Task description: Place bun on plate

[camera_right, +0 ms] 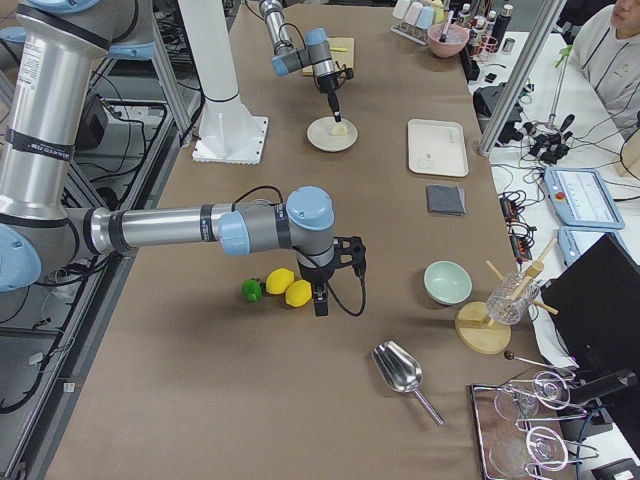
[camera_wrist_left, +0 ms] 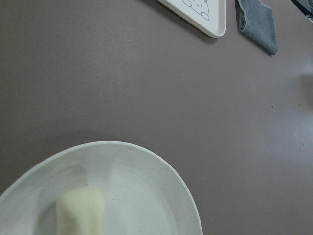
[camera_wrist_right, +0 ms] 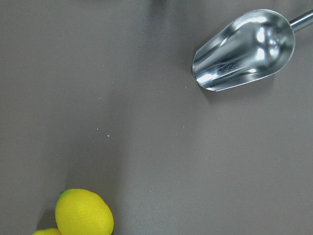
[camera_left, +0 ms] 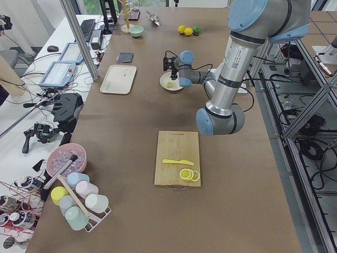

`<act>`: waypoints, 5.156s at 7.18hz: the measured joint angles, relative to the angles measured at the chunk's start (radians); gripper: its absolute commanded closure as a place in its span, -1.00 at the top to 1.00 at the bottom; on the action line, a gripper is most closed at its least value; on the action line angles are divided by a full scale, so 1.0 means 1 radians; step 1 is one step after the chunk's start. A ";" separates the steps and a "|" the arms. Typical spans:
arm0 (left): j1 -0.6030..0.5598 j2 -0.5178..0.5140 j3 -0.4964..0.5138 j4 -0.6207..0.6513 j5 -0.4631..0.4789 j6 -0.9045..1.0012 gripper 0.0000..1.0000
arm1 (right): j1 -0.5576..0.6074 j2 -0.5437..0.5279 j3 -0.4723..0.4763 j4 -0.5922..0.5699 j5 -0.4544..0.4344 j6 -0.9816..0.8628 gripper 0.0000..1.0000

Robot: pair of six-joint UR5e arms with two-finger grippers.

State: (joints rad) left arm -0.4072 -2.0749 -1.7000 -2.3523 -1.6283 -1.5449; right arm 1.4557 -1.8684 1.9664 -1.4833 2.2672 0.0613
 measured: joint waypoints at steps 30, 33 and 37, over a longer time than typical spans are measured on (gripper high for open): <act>-1.308 0.719 -0.159 0.898 -0.683 1.832 0.95 | 0.123 -0.051 -0.034 -0.136 0.017 -0.152 1.00; -1.310 0.719 -0.162 0.897 -0.685 1.832 0.95 | 0.126 -0.052 -0.036 -0.141 0.015 -0.158 1.00; -1.311 0.720 -0.161 0.897 -0.685 1.832 0.95 | 0.126 -0.057 -0.039 -0.141 0.015 -0.158 1.00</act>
State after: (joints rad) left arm -1.7183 -1.3545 -1.8609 -1.4557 -2.3132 0.2869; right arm 1.5815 -1.9257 1.9278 -1.6245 2.2826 -0.0970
